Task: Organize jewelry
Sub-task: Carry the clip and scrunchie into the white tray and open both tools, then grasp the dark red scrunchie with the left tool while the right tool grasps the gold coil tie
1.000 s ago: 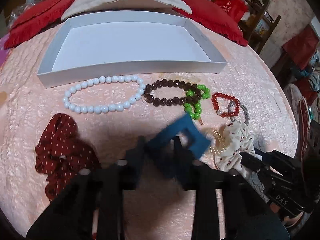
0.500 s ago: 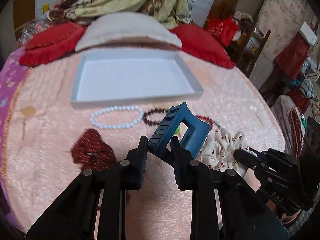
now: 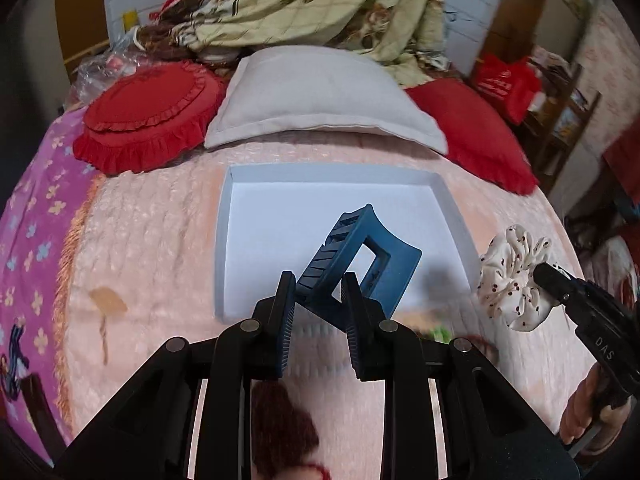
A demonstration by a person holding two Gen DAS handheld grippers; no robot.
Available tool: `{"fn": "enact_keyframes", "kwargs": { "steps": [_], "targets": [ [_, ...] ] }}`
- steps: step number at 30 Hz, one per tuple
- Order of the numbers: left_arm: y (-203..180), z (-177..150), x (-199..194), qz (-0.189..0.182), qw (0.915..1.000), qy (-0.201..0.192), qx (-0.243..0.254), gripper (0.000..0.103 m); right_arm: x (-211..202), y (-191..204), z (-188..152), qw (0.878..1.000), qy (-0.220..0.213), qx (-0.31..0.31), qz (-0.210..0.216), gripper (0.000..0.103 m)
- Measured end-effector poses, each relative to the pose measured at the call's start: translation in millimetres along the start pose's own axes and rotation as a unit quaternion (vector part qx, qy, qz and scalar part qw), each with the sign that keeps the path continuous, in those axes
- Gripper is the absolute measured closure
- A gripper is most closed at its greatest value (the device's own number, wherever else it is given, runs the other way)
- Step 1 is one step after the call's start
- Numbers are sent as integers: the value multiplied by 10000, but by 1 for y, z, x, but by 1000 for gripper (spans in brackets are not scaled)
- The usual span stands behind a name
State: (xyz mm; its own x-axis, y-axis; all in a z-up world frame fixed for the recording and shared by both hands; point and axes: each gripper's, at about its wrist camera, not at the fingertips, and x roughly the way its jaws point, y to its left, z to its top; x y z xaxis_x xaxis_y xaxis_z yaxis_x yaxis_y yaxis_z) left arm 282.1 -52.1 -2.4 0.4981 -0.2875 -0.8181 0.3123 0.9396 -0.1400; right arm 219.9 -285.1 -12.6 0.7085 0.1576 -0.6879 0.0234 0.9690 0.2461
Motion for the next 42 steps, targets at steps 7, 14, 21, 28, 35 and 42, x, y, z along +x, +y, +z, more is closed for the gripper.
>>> {"fn": "enact_keyframes", "kwargs": {
  "steps": [7,14,21,28,35,42],
  "targets": [
    [0,46,100,-347,9972,432,-497,81,95,-38,38,9983,397,301,-288,94],
    [-16,71,158,-373,9971,487,-455,81,153,-67,47,9960,656,490,-344,94],
    [-10,75,174,-472,9960,493,-579,69,163,-77,43,9952,683,545,-431,66],
    [5,69,137,-802,9919,275,-942,57,136,-71,48,9960,425,457,-642,54],
    [14,34,45,-244,9978,-166,-595,56,68,-44,33,9978,184,48,-633,54],
    [39,-42,-30,426,9964,-590,-442,44,10,-16,-28,9990,210,-154,-369,46]
  ]
}}
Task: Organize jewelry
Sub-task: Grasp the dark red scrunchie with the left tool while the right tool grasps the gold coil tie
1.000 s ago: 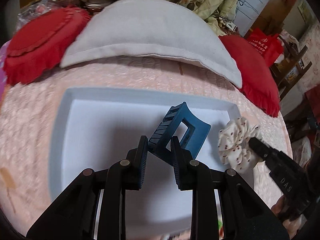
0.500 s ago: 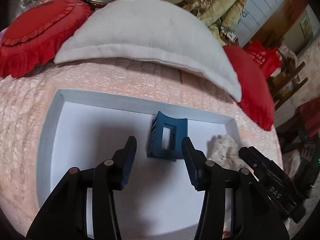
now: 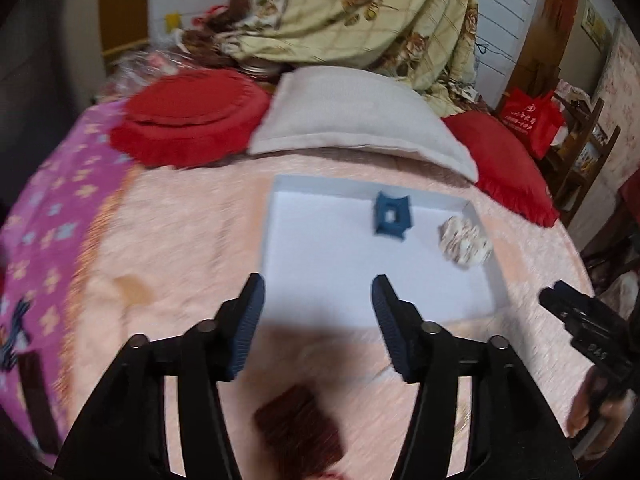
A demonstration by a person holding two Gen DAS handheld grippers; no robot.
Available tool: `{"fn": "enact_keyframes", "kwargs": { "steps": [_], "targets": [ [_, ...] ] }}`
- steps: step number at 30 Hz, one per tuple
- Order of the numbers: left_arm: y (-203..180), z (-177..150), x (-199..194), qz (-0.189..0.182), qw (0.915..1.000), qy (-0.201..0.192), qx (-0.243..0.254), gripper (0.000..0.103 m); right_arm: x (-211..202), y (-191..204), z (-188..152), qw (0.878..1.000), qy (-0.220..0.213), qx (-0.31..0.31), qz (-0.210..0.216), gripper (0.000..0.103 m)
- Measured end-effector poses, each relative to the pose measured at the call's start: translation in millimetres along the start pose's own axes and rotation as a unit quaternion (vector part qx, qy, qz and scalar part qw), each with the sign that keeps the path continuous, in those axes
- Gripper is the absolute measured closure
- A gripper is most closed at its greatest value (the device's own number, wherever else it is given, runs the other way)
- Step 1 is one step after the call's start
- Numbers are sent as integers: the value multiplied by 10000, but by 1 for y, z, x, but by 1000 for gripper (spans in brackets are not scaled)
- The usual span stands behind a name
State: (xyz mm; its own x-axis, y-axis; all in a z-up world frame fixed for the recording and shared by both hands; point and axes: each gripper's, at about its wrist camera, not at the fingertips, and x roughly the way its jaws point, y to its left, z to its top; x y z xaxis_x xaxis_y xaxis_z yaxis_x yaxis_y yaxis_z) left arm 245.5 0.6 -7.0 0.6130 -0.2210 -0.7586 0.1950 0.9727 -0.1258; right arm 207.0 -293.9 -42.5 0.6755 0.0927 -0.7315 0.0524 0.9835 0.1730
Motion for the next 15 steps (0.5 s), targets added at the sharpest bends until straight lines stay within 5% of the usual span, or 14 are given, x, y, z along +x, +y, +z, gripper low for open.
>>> {"fn": "enact_keyframes", "kwargs": {
  "steps": [7,15],
  "targets": [
    [30,-79,-17,262,9995,188,-33,43,-19,13,-89,9991,312,-25,289,45],
    [49,-113,19,-302,9950,755,-581,43,2,23,-130,9961,697,-5,539,45]
  ]
}}
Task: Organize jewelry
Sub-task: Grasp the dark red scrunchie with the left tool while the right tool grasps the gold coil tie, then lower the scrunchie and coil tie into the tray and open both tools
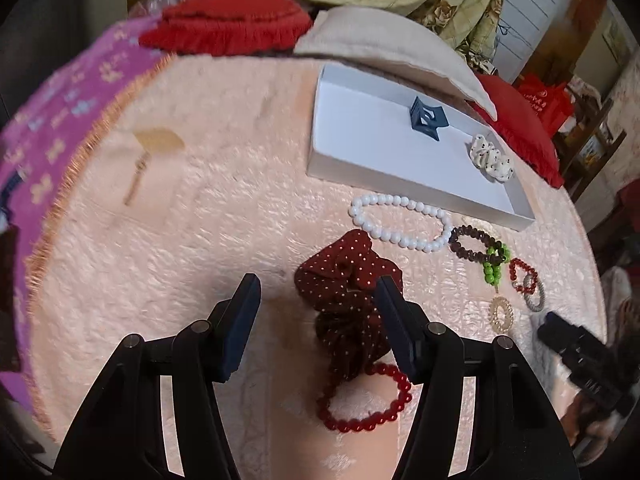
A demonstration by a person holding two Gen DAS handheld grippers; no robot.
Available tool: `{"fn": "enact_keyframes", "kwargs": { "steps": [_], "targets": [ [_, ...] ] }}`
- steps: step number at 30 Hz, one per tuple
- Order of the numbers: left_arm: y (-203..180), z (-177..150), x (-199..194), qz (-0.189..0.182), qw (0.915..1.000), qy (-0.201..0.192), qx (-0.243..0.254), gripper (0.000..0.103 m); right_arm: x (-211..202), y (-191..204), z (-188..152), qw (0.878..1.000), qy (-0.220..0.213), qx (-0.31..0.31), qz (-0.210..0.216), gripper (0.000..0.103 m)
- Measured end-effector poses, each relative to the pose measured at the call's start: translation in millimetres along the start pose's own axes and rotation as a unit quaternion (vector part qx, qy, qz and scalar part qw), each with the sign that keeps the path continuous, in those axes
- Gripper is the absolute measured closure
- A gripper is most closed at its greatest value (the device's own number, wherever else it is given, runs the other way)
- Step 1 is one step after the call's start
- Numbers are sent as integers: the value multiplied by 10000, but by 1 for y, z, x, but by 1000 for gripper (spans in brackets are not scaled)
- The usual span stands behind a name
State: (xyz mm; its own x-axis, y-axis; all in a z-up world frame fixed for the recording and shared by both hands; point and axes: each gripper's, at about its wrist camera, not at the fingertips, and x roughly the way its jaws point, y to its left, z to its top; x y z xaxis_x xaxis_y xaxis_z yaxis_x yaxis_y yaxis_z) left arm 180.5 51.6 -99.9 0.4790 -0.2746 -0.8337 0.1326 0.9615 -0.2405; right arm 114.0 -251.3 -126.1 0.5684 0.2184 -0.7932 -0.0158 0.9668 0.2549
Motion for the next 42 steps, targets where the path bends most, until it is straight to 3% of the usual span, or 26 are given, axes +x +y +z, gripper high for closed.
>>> {"fn": "enact_keyframes", "kwargs": {
  "steps": [11,15,19,20,21,22,23,30,35,42],
  "targets": [
    [9,12,46,-400,9985,355,-124,43,41,20,2,9991,120,-392,-130,63],
    [1,9,48,-489,9983,325,4,39,43,24,2,9989,71,-451,-140,66],
    [-12,3,49,-512,9979,342,188,40,43,32,-2,9988,17,-487,-71,76],
    [-17,1,49,-427,9981,350,259,46,43,34,-2,9987,13,-502,-77,79],
    [-20,-1,48,-385,9982,360,283,75,43,36,-2,9986,24,-522,-58,80],
    [-23,-2,50,-458,9973,504,273,90,42,37,-2,9987,28,-509,-16,86],
    [-24,-3,50,-506,9968,575,236,94,42,37,-2,9988,35,-490,39,95],
    [-37,2,-1,-703,9969,63,344,94,22,49,3,9983,-173,-541,141,95],
    [-51,26,-42,-903,9937,-331,579,94,1,54,24,9976,-350,-481,340,95],
    [-61,81,-36,-791,9936,-368,721,94,-11,46,79,9971,-606,-288,372,95]
  ]
}}
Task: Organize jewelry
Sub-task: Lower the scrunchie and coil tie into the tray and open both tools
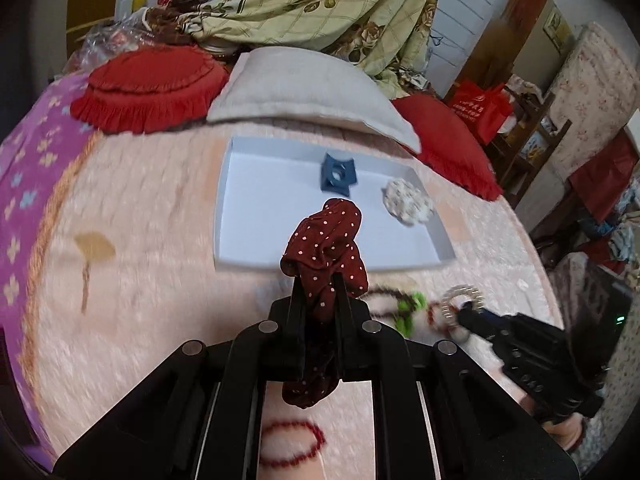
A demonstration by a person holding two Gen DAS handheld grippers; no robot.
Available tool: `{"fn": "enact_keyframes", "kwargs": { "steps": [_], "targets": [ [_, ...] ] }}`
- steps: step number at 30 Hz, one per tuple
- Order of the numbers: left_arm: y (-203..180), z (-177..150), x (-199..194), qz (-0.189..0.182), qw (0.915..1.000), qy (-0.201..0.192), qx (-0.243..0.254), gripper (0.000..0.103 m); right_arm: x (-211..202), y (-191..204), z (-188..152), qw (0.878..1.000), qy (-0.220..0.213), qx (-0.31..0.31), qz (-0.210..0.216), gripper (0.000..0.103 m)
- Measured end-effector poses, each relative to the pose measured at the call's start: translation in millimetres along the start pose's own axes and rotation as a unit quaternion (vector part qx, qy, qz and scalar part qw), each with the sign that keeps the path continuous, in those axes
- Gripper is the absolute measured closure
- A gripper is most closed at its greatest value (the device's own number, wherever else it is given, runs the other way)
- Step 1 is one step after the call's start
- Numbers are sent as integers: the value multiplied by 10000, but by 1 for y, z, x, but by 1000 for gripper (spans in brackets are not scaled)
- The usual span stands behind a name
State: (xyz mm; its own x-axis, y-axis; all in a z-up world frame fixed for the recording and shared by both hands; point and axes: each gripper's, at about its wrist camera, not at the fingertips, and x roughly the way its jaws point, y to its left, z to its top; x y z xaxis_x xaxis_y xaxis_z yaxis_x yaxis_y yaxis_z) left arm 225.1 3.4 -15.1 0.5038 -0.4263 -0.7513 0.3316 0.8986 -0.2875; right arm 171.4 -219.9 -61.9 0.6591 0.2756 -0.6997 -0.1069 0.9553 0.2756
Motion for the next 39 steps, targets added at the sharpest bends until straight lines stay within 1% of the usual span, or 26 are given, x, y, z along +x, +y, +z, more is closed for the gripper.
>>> {"fn": "enact_keyframes", "kwargs": {
  "steps": [1,5,9,16,19,22,24,25,26,27,28,29,30,31,33,36,39],
  "targets": [
    [1,11,10,126,9999,21,28,94,4,-3,7,10000,-11,20,-48,95],
    [7,41,47,310,9993,192,-18,94,35,-25,35,9993,142,308,-131,95],
    [12,72,93,492,9981,372,19,94,72,-44,55,9978,348,553,-137,95],
    [22,102,164,740,9949,678,-48,94,129,-73,85,9947,587,818,-222,95],
    [29,114,190,863,9934,753,-68,94,146,-85,95,9934,676,889,-267,95],
    [36,121,205,979,9921,778,-68,93,154,-91,99,9929,704,901,-322,95],
    [40,123,212,1012,9915,820,-82,82,159,-96,101,9919,749,978,-323,95],
    [42,124,214,968,9918,830,-109,77,161,-99,102,9912,787,1012,-328,95],
    [44,124,214,905,9924,824,-141,64,162,-101,103,9909,802,1023,-348,93],
    [46,124,214,835,9932,795,-170,55,162,-103,104,9908,805,1020,-370,90],
    [47,124,212,772,9940,749,-203,53,162,-104,104,9909,793,1001,-414,80],
    [49,124,210,710,9947,701,-256,53,160,-105,104,9911,754,998,-447,65],
    [51,124,208,672,9949,676,-326,52,159,-105,105,9913,706,1012,-464,59],
    [53,124,205,625,9950,674,-391,52,158,-106,106,9913,663,1030,-472,57],
    [56,122,198,542,9951,652,-516,52,152,-107,107,9913,638,1058,-459,57],
    [53,116,176,456,9959,551,-547,52,136,-103,107,9922,548,1018,-476,57],
    [44,107,146,566,9969,360,-415,52,118,-91,96,9933,572,779,-638,57]
  ]
}}
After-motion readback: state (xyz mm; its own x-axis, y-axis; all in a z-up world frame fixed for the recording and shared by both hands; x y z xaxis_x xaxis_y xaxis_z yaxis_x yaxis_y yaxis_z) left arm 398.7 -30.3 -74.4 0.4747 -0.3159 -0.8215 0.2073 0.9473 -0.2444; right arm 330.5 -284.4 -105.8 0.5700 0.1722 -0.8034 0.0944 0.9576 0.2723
